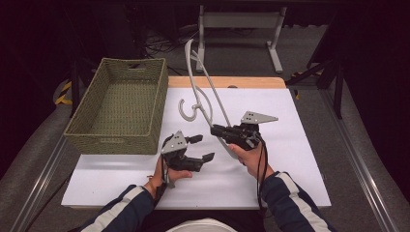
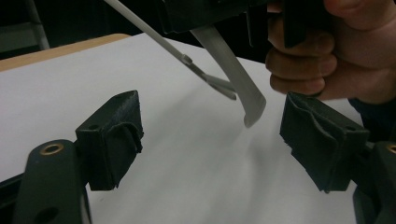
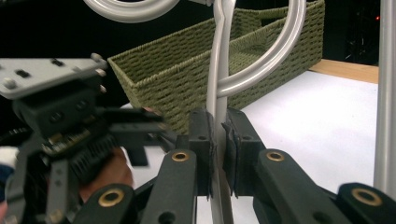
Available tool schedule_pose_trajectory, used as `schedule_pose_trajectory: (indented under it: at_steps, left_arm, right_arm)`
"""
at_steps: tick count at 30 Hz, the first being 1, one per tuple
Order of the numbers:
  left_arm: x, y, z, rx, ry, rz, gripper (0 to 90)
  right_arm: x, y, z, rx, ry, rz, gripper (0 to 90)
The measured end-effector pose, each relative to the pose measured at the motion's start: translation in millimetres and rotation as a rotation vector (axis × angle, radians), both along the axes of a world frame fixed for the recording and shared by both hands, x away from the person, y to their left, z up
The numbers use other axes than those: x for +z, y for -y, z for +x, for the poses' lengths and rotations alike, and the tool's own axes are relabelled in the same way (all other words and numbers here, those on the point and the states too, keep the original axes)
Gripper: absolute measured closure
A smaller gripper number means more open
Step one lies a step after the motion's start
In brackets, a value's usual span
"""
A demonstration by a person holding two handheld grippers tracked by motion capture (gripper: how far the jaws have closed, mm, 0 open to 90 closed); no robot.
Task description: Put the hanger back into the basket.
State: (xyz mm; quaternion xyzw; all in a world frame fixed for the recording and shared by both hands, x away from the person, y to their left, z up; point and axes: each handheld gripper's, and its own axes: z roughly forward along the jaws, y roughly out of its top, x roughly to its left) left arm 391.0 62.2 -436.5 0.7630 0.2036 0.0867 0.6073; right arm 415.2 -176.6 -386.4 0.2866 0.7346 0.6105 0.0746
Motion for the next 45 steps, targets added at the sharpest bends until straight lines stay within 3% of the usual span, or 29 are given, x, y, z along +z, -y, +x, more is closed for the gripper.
schedule_pose_trajectory:
  at_steps: [4, 9, 18, 21, 38, 42, 44, 45]
  left_arm:
    - [0.0, 11.0, 3.5, -0.004, -0.009, -0.044, 25.6]
    - [-0.4, 14.2, 8.1, 0.005, -0.022, -0.079, 38.5]
    - [2.2, 6.7, 8.3, -0.048, -0.007, -0.096, 64.9]
    - [2.6, 4.8, 9.6, -0.054, -0.002, -0.09, 68.1]
    - [11.2, -0.6, 6.4, -0.052, 0.04, 0.009, 76.8]
    - [20.2, -8.1, 4.9, -0.02, 0.057, 0.039, 82.1]
    - [25.6, -10.1, 3.0, -0.007, 0.11, 0.091, 82.5]
    - [26.7, -9.8, 1.8, -0.01, 0.106, 0.092, 82.6]
  right_arm:
    - [-3.1, -2.5, -0.6, -0.005, 0.0, 0.012, 82.5]
    - [-6.0, -8.8, -3.7, 0.007, 0.009, 0.018, 82.4]
    - [-9.1, -14.9, -8.0, 0.02, 0.02, 0.029, 82.4]
    - [-10.0, -15.7, -9.0, 0.018, 0.026, 0.035, 82.4]
    - [-9.0, -12.5, -15.2, 0.021, 0.09, 0.048, 82.2]
    - [-4.4, -8.7, -18.7, 0.018, 0.12, 0.073, 82.2]
    - [-2.7, -7.1, -19.2, 0.025, 0.122, 0.078, 82.2]
    - [-1.9, -7.0, -20.7, 0.024, 0.126, 0.078, 82.2]
